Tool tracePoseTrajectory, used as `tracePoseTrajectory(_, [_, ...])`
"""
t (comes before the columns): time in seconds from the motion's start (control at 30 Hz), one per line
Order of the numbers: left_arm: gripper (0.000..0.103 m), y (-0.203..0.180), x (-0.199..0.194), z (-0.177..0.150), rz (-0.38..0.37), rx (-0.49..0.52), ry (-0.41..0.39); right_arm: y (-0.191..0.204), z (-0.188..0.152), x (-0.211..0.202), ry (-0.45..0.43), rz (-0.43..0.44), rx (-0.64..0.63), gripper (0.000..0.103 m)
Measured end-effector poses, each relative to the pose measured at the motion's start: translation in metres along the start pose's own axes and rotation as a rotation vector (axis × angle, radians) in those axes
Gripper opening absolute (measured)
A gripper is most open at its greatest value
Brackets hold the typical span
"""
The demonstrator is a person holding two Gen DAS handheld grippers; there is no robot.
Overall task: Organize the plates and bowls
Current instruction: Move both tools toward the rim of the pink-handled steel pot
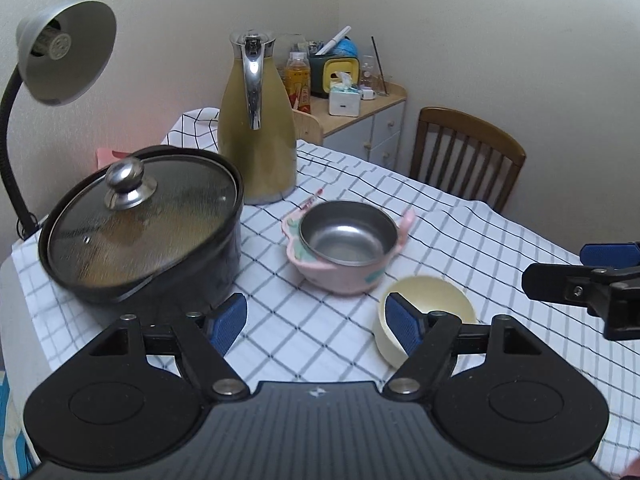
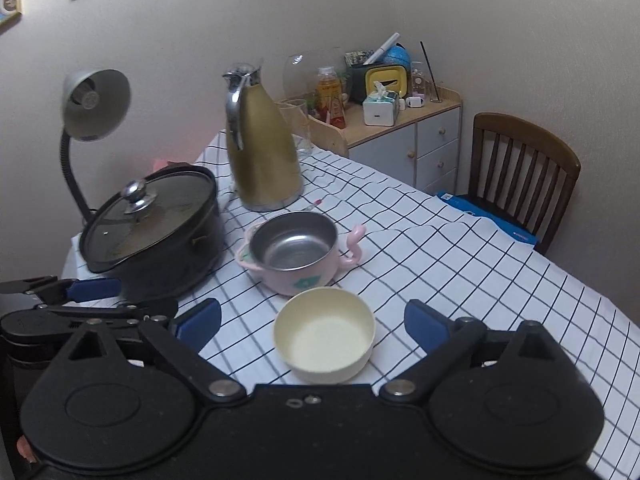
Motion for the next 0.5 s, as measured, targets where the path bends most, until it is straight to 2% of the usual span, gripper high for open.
tracePoseTrajectory(0.23, [0.076,0.01,0.052,0.016,0.027,-0.028,0.017,-0.007,0.009,0.055,0.031,-0.073,0.012,0.096])
tracePoseTrajectory(0.4, [0.076,0.02,0.094,0.019,0.019,-0.073,0.075,-0.012,0.012,0.094,0.059,-0.119,0.03,0.094])
tracePoseTrajectory(0.5, [0.076,0.026,0.115,0.016,0.023,-0.103,0.096,-0.014,0.012,0.116,0.084,-0.14,0.049,0.089])
Point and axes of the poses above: each gripper's, at about its wrist camera, not at the fingertips, and x roughly the way its jaws point, y to its left, z to its top, the point moved 1 cm from there along x, roughly the way its jaws point, and after that the axes turned 13 degrees about -y, right-handed, at the moved point
